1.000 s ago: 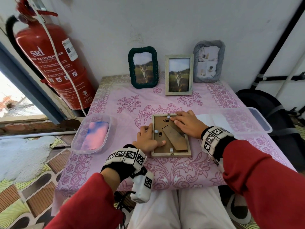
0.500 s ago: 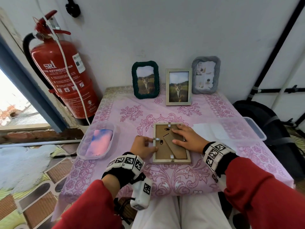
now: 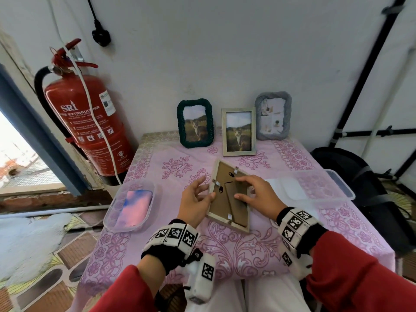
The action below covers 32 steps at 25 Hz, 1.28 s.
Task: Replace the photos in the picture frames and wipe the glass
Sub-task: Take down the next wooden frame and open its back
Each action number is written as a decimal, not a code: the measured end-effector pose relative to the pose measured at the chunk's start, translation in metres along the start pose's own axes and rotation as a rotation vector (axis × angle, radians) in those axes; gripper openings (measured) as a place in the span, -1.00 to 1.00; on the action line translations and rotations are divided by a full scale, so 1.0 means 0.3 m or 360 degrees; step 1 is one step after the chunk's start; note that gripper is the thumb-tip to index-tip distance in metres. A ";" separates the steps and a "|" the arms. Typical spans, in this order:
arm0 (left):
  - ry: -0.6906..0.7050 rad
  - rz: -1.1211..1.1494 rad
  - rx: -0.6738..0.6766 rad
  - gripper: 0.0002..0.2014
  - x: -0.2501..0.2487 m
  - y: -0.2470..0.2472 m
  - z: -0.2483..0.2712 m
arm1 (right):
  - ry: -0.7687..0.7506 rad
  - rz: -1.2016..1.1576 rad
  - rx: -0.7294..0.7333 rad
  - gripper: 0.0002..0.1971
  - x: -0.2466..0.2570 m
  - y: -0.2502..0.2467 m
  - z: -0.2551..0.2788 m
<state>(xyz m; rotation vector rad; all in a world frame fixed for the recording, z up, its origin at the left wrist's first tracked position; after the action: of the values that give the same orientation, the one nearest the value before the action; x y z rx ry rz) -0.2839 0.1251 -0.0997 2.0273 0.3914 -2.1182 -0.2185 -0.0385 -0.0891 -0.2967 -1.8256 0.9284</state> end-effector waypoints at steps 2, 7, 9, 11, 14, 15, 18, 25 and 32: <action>0.0079 0.0042 0.0009 -0.58 -0.039 0.008 0.007 | -0.0048 -0.0064 -0.0099 -0.58 0.036 -0.036 0.002; 0.0250 0.0054 -0.0026 -0.64 -0.124 0.041 0.034 | -0.0015 -0.0344 -0.0359 -0.66 0.090 -0.147 -0.016; 0.0349 -0.0013 -0.0060 -0.63 -0.163 0.051 0.041 | 0.0001 -0.0434 -0.0370 -0.64 0.106 -0.167 -0.024; 0.0477 -0.0096 -0.0041 -0.61 -0.211 0.070 0.052 | 0.0033 -0.0614 -0.0349 -0.64 0.113 -0.179 -0.034; 0.0653 -0.0188 0.0027 -0.55 -0.266 0.095 0.070 | 0.0089 -0.1005 -0.0344 -0.70 0.125 -0.201 -0.042; 0.0699 -0.0244 0.0036 -0.57 -0.275 0.100 0.074 | 0.0101 -0.1089 -0.0348 -0.69 0.129 -0.209 -0.045; 0.0807 -0.0345 0.0069 -0.68 -0.281 0.121 0.083 | 0.0114 -0.1227 -0.0343 -0.62 0.143 -0.227 -0.055; 0.0989 -0.0479 0.0155 -0.65 -0.274 0.152 0.096 | 0.0160 -0.1360 -0.0517 -0.64 0.133 -0.263 -0.066; 0.0992 -0.0405 -0.0008 -0.63 -0.266 0.087 0.063 | 0.0095 -0.1235 -0.0544 -0.64 0.151 -0.290 -0.056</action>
<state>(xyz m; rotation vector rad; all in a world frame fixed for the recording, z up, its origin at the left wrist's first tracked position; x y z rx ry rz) -0.2896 0.0906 -0.0210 2.7281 0.7718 -1.5344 -0.2062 -0.0630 0.0064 0.1786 -1.8144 0.0689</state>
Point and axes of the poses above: each hand's wrist, its own z-axis away from the middle knuckle, its own y-axis out of the palm, x = y × z, the point moved 10 cm from there along -z, towards the middle knuckle, and after that the axes turned 1 degree about z, right-handed, at the moved point
